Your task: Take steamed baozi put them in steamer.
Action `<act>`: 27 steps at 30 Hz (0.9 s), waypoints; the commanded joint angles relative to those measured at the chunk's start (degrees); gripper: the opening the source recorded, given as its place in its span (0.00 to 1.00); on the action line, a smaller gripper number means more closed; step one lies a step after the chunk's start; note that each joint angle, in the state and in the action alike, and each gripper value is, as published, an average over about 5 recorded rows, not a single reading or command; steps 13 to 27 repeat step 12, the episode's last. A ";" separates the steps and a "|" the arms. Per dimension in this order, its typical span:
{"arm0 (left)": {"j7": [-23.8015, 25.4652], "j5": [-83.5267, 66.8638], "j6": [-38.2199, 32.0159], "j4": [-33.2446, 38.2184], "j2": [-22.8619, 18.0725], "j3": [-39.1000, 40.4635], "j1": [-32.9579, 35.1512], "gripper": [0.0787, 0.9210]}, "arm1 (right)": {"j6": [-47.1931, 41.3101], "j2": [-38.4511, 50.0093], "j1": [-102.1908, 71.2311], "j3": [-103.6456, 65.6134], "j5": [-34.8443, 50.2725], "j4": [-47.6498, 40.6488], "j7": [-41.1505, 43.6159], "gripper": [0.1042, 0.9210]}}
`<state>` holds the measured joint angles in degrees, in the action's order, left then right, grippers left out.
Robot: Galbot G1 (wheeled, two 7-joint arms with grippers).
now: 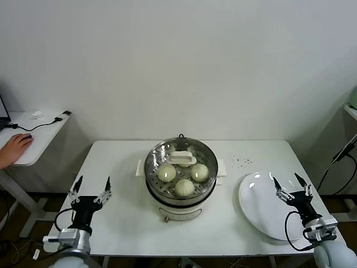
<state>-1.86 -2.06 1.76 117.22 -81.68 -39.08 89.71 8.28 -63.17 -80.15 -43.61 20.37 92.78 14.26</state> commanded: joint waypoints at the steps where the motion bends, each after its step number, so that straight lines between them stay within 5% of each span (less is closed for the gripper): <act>1: 3.21 -6.14 -6.12 -2.96 -3.88 -6.92 3.14 0.88 | -0.40 -1.04 -2.23 -0.81 1.22 2.51 0.27 0.88; 27: 3.89 -2.39 -7.81 -2.70 -4.79 -7.02 3.34 0.88 | -0.58 -1.60 -3.41 -2.33 0.87 2.10 0.11 0.88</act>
